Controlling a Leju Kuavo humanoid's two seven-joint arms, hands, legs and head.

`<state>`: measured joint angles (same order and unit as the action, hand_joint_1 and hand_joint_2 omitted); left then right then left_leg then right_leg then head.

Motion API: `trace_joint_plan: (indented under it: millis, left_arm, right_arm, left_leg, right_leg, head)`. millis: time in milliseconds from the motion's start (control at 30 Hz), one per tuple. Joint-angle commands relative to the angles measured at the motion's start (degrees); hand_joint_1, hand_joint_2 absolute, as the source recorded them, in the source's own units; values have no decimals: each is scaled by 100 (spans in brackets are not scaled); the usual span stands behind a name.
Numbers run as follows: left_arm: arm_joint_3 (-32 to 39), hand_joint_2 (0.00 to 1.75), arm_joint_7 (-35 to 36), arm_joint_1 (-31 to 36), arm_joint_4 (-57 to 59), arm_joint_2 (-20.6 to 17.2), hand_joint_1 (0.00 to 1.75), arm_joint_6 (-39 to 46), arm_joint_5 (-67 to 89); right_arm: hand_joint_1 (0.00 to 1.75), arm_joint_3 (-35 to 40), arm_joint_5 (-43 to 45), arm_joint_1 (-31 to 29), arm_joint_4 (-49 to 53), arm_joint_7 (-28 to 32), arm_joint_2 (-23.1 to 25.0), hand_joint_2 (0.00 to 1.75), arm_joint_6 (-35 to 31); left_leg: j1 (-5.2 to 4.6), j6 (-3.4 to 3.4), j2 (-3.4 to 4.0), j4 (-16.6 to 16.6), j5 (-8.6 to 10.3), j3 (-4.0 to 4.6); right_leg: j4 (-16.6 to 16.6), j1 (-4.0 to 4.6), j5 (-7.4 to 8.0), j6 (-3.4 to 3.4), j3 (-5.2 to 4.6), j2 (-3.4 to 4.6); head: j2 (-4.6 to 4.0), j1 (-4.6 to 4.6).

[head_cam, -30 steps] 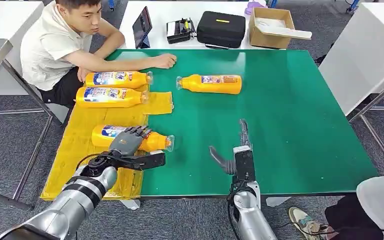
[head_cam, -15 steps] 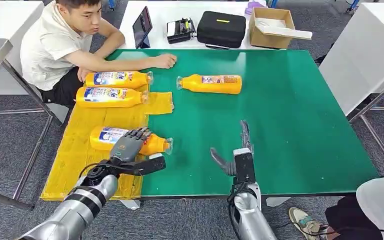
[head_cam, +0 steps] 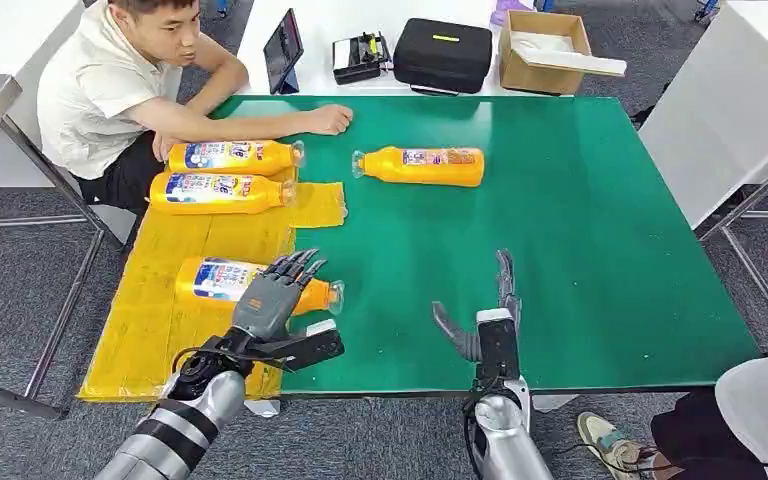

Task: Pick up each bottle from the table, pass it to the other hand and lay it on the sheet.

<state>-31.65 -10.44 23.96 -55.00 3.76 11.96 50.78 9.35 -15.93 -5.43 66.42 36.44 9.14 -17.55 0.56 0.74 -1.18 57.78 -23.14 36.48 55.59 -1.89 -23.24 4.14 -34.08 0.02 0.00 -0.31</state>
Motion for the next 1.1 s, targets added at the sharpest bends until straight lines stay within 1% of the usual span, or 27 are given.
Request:
trace_joint_plan:
  millis: [33,133,167,200,300,333,367,400,433,467,500,533,567,600,667,767,800,833,867,933,967,1000,1100]
  left_arm:
    - [-501,175,-148,-194,-1020,-300,0,-169,-394]
    - [-510,175,-169,-191,-999,-312,0,-117,-380]
    - [-559,175,-218,-210,-1045,-328,0,3,-313]
    - [-578,175,-240,-244,-1117,-323,0,27,-339]
    - [-598,175,-374,-408,-1434,-332,0,7,-594]
    - [-513,175,-472,-544,-1594,-283,0,-76,-937]
    - [-443,175,-604,-733,-1761,-211,0,-192,-1350]
    - [-360,175,-713,-887,-1861,-104,0,-484,-1928]
    - [-345,175,-753,-968,-1887,-54,0,-605,-2214]
    - [-271,175,-788,-1120,-1903,65,0,-758,-2696]
    - [-224,175,-761,-1214,-1903,117,0,-872,-3025]
    - [-201,175,-752,-1258,-1908,137,0,-846,-3131]
    - [-81,175,-699,-1378,-1925,196,0,-777,-3324]
    - [-30,175,-673,-1436,-1960,212,0,-748,-3424]
    - [166,175,-599,-1748,-2222,316,0,-780,-4058]
    - [193,175,-682,-2132,-2657,234,0,-608,-4373]
    - [212,175,-741,-2239,-2819,190,0,-509,-4392]
    - [240,175,-786,-2320,-2970,135,0,-442,-4381]
    - [301,175,-818,-2419,-3158,75,0,-351,-4351]
    - [346,175,-826,-2466,-3270,20,0,-311,-4324]
    - [389,175,-803,-2498,-3332,9,0,-278,-4299]
    - [409,175,-795,-2499,-3334,7,0,-271,-4295]
    - [473,175,-734,-2473,-3221,84,0,-200,-4235]
  right_arm:
    - [0,-262,53,64,35,53,-81,175,12]
    - [0,-258,54,60,27,56,-68,175,14]
    - [0,-262,42,74,32,71,-69,175,-1]
    - [0,-261,36,86,41,82,-75,175,-5]
    - [0,-242,-109,117,89,107,-121,175,-155]
    - [0,-104,-536,92,49,28,-234,175,-425]
    - [0,46,-1263,-7,-108,-129,-381,175,-958]
    - [0,178,-2029,-141,-359,-333,-554,175,-1476]
    - [0,266,-2486,-269,-570,-535,-677,175,-1743]
    - [0,350,-3293,-446,-883,-950,-884,175,-2116]
    - [0,413,-4154,-573,-1080,-1477,-1081,175,-2245]
    - [0,437,-4547,-643,-1186,-1758,-1190,175,-2245]
    - [0,462,-4997,-765,-1414,-2099,-1392,175,-2149]
    - [0,443,-5062,-790,-1480,-2188,-1466,175,-2142]
    - [0,511,-5484,-858,-1628,-2659,-1655,175,-1950]
    - [0,514,-5483,-794,-1615,-2786,-1728,175,-1861]
    - [0,519,-5525,-754,-1583,-2868,-1757,175,-1821]
    - [0,527,-5539,-723,-1555,-2892,-1776,175,-1773]
    - [0,537,-5557,-686,-1511,-2929,-1783,175,-1726]
    - [0,557,-5593,-668,-1488,-2959,-1786,175,-1696]
    - [0,583,-5635,-656,-1456,-2995,-1785,175,-1657]
    - [0,593,-5637,-652,-1454,-2998,-1778,175,-1635]
    - [0,627,-5629,-699,-1569,-3106,-1783,175,-1364]
  left_leg:
    - [4,0,9,2,-8,-8]
    - [6,-2,12,3,-13,-17]
    - [3,-1,8,0,-7,-7]
    - [6,-2,12,2,-14,-18]
    - [4,0,9,-1,-10,-11]
    - [5,0,15,2,-18,-22]
    - [1,1,12,-2,-11,-11]
    - [3,1,17,0,-18,-22]
    - [0,2,16,-3,-11,-12]
    - [2,4,29,-2,-20,-28]
    - [0,5,21,-4,-12,-18]
    - [2,5,24,-3,-17,-27]
    - [-1,6,17,-4,-11,-13]
    - [1,6,18,-3,-15,-17]
    - [-2,4,15,-3,-15,-21]
    - [-4,2,14,-2,-15,-10]
    - [-4,1,23,0,-24,-24]
    - [-4,1,17,-1,-19,-13]
    - [-2,0,24,1,-28,-26]
    - [-2,-1,18,0,-20,-9]
    - [0,-4,30,3,-30,-23]
    - [-3,-4,19,-1,-20,-8]
    - [2,-6,24,2,-27,-23]
  right_leg:
    - [-3,7,-5,-16,10,1]
    - [-2,10,-10,-27,21,1]
    - [-2,6,-6,-19,9,0]
    - [-2,11,-11,-27,21,1]
    - [-5,7,-7,-20,14,1]
    - [-3,10,-13,-26,24,4]
    - [-6,4,-7,-17,13,4]
    - [-6,7,-12,-23,24,6]
    - [-8,3,-6,-15,13,8]
    - [-13,7,-9,-19,28,18]
    - [-14,4,-4,-13,21,13]
    - [-14,6,-7,-19,31,13]
    - [-14,3,-2,-11,18,10]
    - [-17,5,-2,-13,25,10]
    - [-16,4,-4,-18,28,5]
    - [-12,3,-5,-16,17,8]
    - [-11,5,-11,-25,29,14]
    - [-10,4,-9,-19,19,9]
    - [-10,7,-15,-25,31,14]
    - [-8,5,-8,-16,13,11]
    - [-6,10,-14,-24,24,20]
    - [-7,6,-8,-16,10,12]
    - [-7,12,-14,-26,23,13]
  head:
    - [0,0]
    - [0,0]
    - [0,0]
    - [0,0]
    - [0,0]
    - [0,0]
    - [0,0]
    - [0,0]
    - [0,0]
    - [0,0]
    - [0,0]
    - [0,0]
    - [0,0]
    - [0,0]
    - [0,2]
    - [0,0]
    - [0,0]
    - [0,0]
    - [0,0]
    - [0,0]
    - [0,0]
    - [0,0]
    - [0,0]
